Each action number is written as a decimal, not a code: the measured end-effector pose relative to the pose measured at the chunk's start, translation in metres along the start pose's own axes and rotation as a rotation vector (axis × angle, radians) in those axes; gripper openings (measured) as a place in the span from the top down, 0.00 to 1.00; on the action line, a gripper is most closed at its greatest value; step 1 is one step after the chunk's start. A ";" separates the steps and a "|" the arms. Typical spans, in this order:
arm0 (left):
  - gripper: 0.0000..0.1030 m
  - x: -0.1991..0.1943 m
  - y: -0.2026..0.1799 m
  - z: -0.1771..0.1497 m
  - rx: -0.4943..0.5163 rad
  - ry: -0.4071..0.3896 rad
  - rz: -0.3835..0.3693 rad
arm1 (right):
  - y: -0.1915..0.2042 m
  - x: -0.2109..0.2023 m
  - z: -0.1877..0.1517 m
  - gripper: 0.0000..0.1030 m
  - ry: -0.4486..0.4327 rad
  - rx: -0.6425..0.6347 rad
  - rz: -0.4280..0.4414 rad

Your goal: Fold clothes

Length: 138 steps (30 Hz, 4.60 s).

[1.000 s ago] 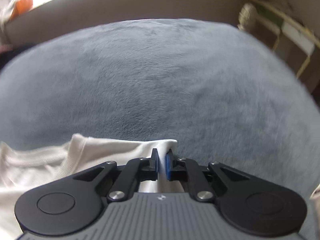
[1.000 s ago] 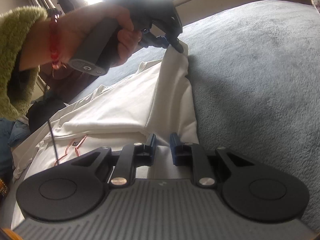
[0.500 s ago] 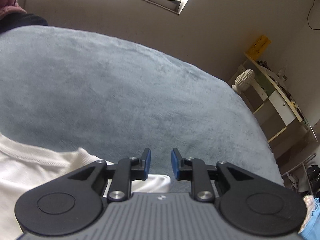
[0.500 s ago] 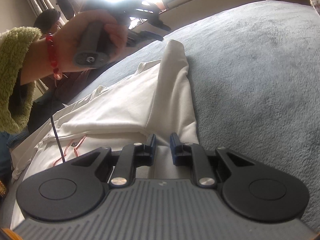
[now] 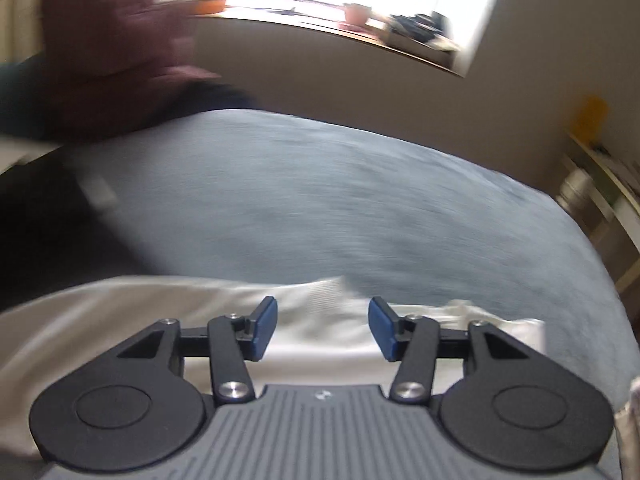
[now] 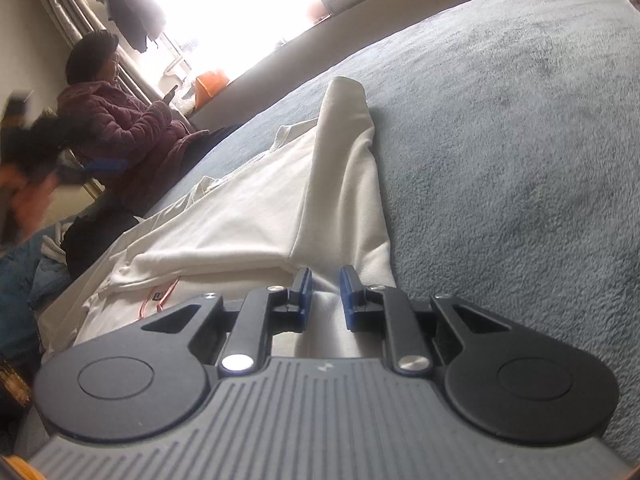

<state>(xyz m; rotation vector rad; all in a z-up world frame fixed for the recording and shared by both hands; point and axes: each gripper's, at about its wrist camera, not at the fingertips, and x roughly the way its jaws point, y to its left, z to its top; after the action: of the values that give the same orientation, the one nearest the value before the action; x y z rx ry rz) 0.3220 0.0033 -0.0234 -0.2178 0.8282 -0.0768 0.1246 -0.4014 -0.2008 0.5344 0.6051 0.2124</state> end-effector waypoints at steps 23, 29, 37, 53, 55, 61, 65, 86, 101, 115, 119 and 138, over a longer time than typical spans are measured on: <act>0.45 -0.030 0.105 -0.121 -0.180 -0.035 -0.124 | 0.114 0.015 -0.002 0.21 0.067 -0.391 -0.298; 0.48 0.004 0.114 -0.118 -0.288 -0.013 -0.110 | 0.114 -0.001 -0.004 0.26 0.060 -0.379 -0.382; 0.53 0.005 0.120 -0.147 -0.330 -0.065 -0.125 | 0.084 -0.005 -0.032 0.34 0.009 -0.324 -0.490; 0.91 0.037 0.121 -0.136 -0.461 -0.119 -0.099 | 0.082 0.000 -0.040 0.32 -0.047 -0.304 -0.501; 0.92 0.030 0.116 -0.136 -0.436 -0.131 -0.073 | 0.082 0.000 -0.040 0.32 -0.047 -0.305 -0.501; 0.92 -0.001 0.115 -0.144 -0.438 -0.148 -0.013 | 0.081 0.000 -0.040 0.32 -0.054 -0.302 -0.500; 0.91 0.009 0.119 -0.148 -0.432 -0.110 0.004 | 0.079 0.000 -0.041 0.31 -0.055 -0.299 -0.499; 0.53 -0.015 0.036 -0.144 0.010 -0.326 0.093 | 0.094 -0.009 0.010 0.44 -0.125 -0.312 -0.432; 0.55 0.049 0.015 -0.163 0.079 -0.234 0.097 | 0.051 0.077 0.076 0.97 0.089 -0.325 -0.478; 0.51 0.047 0.022 -0.165 0.043 -0.254 0.056 | 0.053 0.104 0.109 0.98 0.073 -0.357 -0.429; 0.51 0.047 0.021 -0.166 0.046 -0.259 0.060 | 0.059 0.128 0.109 0.98 0.110 -0.374 -0.401; 0.51 0.048 0.025 -0.167 0.021 -0.273 0.049 | 0.050 0.180 0.148 1.00 0.123 -0.281 -0.472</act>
<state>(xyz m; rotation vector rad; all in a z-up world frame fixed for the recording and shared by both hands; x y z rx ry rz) 0.2311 -0.0064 -0.1731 -0.1835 0.5606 -0.0088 0.3555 -0.3590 -0.1590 0.0985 0.7891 -0.1176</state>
